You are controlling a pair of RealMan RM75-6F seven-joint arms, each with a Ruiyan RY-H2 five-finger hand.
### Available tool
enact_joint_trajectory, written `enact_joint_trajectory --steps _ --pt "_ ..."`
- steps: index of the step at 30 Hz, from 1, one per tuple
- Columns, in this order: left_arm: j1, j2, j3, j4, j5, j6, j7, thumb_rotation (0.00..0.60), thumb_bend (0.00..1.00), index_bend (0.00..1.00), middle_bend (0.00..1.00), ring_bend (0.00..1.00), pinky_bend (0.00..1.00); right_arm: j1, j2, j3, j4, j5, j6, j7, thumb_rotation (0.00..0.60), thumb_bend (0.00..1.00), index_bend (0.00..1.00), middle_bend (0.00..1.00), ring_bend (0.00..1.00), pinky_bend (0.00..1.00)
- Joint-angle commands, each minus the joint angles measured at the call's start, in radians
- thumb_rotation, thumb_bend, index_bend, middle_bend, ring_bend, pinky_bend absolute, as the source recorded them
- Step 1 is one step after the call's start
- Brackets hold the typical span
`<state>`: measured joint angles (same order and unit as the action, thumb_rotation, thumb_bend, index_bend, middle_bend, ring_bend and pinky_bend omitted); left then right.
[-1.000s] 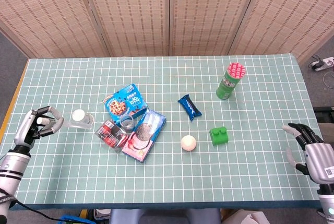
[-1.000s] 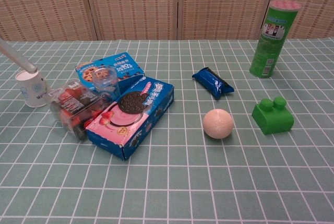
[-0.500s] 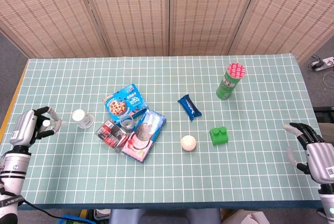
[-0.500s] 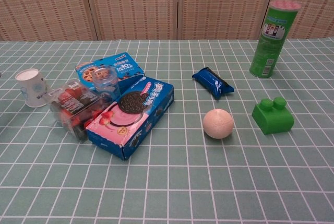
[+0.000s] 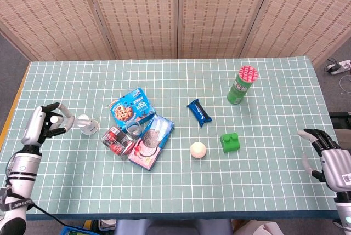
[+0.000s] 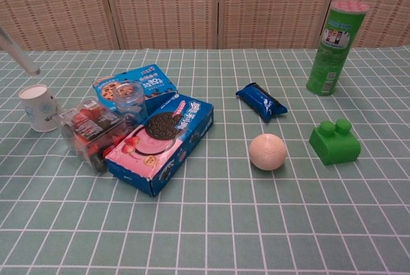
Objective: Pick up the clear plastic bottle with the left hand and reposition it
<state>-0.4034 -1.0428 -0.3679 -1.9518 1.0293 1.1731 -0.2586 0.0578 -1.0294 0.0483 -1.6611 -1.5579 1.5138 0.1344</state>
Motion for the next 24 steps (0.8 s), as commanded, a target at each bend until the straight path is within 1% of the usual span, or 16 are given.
enact_joint_trajectory --steps 1,3,10,24 --pt "-0.031 0.013 -0.024 -0.044 -0.042 -0.039 0.009 0.6 0.53 0.79 1.0 1.0 1.0 0.0 0.001 0.0 0.001 0.0 0.001 0.002 0.6 0.47 0.23 0.19 0.13 0.35" --pt "-0.05 0.017 -0.031 -0.059 -0.061 -0.055 0.025 0.6 0.53 0.8 1.0 1.0 1.0 0.0 0.002 0.001 0.001 0.001 0.0 0.004 0.6 0.47 0.23 0.19 0.13 0.35" --pt "-0.11 -0.014 -0.025 -0.08 -0.1 -0.074 0.109 0.6 0.53 0.79 1.0 1.0 1.0 -0.003 0.006 0.0 -0.002 -0.005 0.009 0.009 0.6 0.47 0.23 0.19 0.13 0.35" --pt "-0.219 -0.099 -0.031 -0.099 -0.179 -0.062 0.242 0.6 0.53 0.8 1.0 1.0 1.0 -0.005 0.014 0.001 0.002 -0.006 0.013 0.035 0.6 0.47 0.23 0.19 0.13 0.35"
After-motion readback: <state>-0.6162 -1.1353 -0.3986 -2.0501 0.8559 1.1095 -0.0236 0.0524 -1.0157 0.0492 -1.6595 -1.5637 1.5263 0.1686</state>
